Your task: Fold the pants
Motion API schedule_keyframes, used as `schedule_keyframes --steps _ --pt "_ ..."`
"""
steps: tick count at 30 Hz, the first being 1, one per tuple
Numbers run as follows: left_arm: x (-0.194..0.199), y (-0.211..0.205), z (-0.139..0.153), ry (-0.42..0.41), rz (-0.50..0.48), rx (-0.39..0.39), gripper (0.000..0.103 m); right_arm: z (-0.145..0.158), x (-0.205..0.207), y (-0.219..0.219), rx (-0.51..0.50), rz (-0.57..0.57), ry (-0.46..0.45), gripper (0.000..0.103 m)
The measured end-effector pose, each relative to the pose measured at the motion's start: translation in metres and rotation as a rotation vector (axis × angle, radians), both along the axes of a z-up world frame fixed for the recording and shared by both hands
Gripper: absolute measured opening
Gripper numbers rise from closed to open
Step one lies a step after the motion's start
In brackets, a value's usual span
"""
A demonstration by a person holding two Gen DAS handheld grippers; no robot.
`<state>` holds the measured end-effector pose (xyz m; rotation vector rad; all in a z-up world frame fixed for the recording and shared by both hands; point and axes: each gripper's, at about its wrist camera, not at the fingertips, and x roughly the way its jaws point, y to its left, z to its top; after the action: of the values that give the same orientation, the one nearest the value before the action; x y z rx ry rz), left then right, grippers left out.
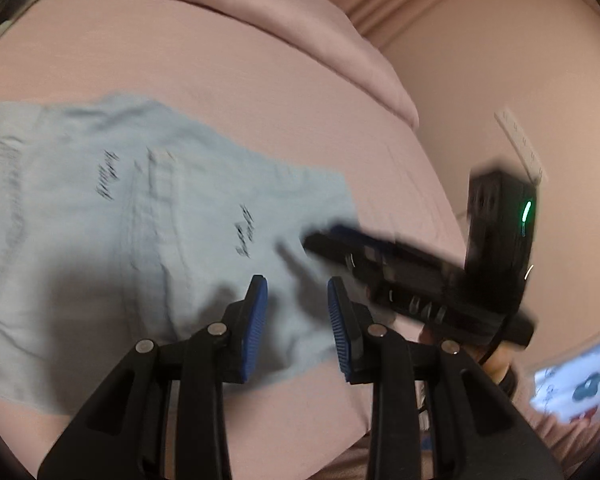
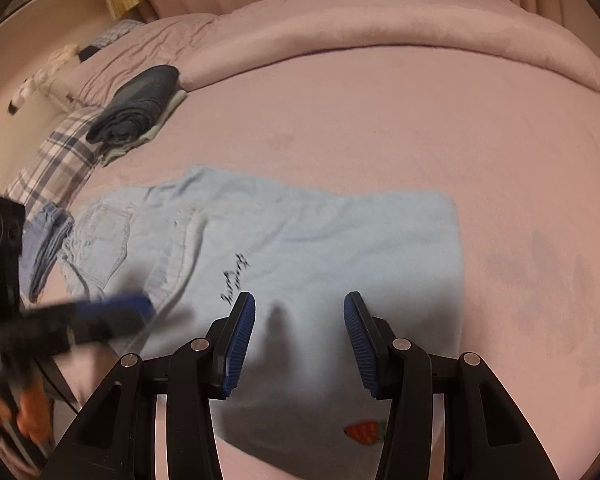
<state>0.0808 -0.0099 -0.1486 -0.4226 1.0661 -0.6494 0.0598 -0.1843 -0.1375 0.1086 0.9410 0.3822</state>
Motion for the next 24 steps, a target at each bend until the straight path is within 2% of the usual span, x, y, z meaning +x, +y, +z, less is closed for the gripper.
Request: schedule_keyframes --steps 2,6,7,8,10,12,15,17,19,21,24 --pt "-0.004 -0.002 -0.013 0.019 0.001 0.044 0.029 0.003 0.005 0.007 -0.011 0.036 -0.014 0.049" --pt "-0.009 0.025 -0.027 0.021 0.113 0.107 0.025 0.003 0.019 0.043 -0.088 0.161 -0.021 0.024" --pt "-0.012 0.035 -0.029 0.026 0.138 0.104 0.023 0.002 0.021 0.054 -0.12 0.192 -0.028 0.022" --pt "-0.013 0.044 -0.031 0.036 0.156 0.092 0.016 0.0 0.023 0.071 -0.163 0.24 -0.043 0.017" --pt "-0.017 0.057 -0.034 0.044 0.182 0.08 0.011 -0.006 0.024 0.096 -0.224 0.308 -0.051 0.017" --pt "-0.021 0.061 -0.035 0.043 0.187 0.075 0.011 -0.014 0.025 0.122 -0.275 0.366 -0.046 0.01" --pt "-0.028 0.072 -0.035 0.031 0.19 0.08 0.011 -0.02 0.031 0.151 -0.323 0.399 -0.057 0.006" --pt "-0.033 0.076 -0.035 0.035 0.194 0.069 0.011 -0.019 0.039 0.157 -0.313 0.393 -0.056 0.005" --pt "-0.033 0.076 -0.034 0.036 0.194 0.065 0.011 -0.015 0.049 0.15 -0.238 0.377 -0.022 0.005" --pt "-0.04 0.08 -0.031 0.026 0.187 0.059 0.016 -0.007 0.052 0.137 -0.177 0.351 -0.014 0.005" --pt "-0.049 0.08 -0.029 0.014 0.172 0.058 0.022 0.007 0.04 0.121 -0.172 0.359 -0.033 0.005"
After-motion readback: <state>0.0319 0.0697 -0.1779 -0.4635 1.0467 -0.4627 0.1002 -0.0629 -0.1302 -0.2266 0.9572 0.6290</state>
